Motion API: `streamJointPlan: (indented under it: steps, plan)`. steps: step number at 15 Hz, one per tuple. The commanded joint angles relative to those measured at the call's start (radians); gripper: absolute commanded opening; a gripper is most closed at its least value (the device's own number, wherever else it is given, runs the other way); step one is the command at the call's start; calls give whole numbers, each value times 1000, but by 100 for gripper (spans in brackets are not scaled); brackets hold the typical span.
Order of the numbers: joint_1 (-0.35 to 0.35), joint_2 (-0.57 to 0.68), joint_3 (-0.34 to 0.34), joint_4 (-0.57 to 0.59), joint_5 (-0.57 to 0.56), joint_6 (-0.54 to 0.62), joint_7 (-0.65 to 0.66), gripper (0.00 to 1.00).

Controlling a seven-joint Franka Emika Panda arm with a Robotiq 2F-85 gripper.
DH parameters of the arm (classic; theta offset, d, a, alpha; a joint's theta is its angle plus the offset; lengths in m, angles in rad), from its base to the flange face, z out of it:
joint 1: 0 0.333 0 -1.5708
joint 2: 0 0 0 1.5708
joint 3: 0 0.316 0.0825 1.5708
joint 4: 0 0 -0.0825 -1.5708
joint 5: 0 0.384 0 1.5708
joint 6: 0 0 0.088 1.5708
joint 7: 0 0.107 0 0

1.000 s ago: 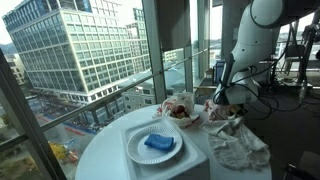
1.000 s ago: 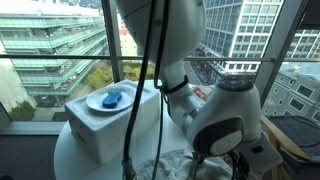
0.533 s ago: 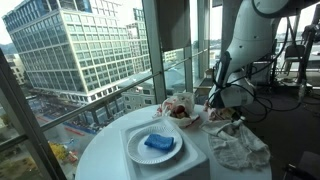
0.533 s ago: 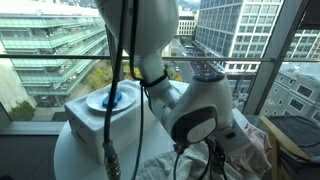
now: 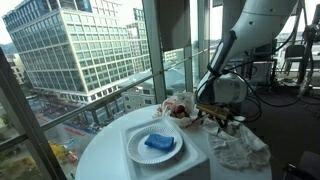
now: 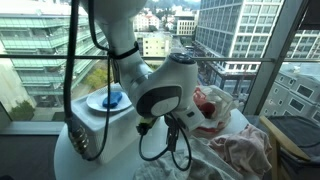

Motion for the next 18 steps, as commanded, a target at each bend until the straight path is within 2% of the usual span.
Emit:
streamJointPlan:
  steps: [1,5,6,10,18]
  plan:
    - [-113,-6,102,15,53,-175,-172,100]
    - [-126,0,68,16,53,-398,-329,100]
    - [-85,4,44,9,66,-338,-271,100]
    - [-79,8,30,8,66,-350,-279,100]
    - [-20,68,20,14,74,-318,-226,100]
